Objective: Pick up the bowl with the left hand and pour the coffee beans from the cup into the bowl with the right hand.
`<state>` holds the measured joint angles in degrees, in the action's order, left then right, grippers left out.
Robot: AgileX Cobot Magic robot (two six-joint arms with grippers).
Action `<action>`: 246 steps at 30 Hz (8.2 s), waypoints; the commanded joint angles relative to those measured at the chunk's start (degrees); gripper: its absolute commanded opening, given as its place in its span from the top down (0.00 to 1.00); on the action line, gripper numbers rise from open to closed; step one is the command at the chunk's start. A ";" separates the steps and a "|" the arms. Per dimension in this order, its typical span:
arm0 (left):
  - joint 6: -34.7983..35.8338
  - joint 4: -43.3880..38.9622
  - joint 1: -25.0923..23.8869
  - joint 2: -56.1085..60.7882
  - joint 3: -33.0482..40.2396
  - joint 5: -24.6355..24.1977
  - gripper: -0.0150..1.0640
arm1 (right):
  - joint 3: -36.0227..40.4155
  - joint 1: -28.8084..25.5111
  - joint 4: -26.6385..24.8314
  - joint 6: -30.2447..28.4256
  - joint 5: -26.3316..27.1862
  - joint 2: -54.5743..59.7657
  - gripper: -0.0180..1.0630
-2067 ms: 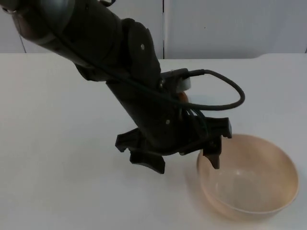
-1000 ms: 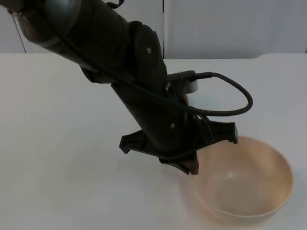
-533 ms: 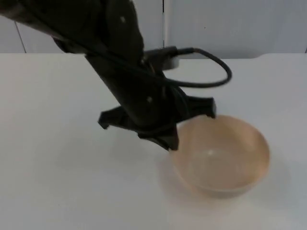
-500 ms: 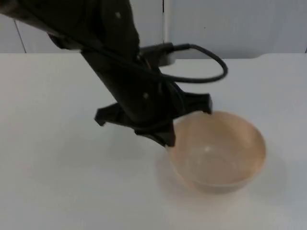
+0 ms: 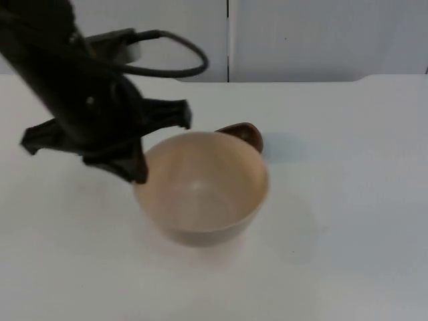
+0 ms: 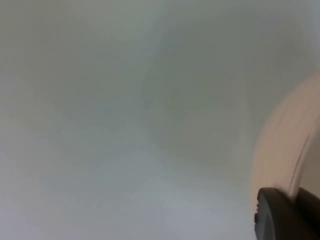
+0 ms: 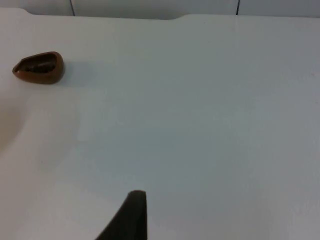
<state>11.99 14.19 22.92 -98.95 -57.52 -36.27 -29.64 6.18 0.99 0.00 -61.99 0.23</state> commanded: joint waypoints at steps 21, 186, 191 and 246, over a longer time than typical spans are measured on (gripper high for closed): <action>0.29 3.01 -8.34 13.99 13.89 4.68 0.99 | 0.14 -0.41 0.37 -0.52 0.24 -0.23 0.01; 0.29 5.49 -8.34 13.99 13.89 3.67 0.99 | -91.38 23.20 3.50 10.87 15.42 143.11 0.40; 0.29 5.46 -8.34 13.99 13.89 3.77 0.99 | -91.40 23.20 2.61 10.87 18.06 145.06 0.40; 0.29 5.55 -8.34 13.99 13.89 4.00 0.99 | -91.40 23.20 17.12 9.01 8.70 138.94 0.98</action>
<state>11.99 19.20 14.70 -85.51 -43.77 -32.84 -120.65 29.07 17.39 9.47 -52.15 140.86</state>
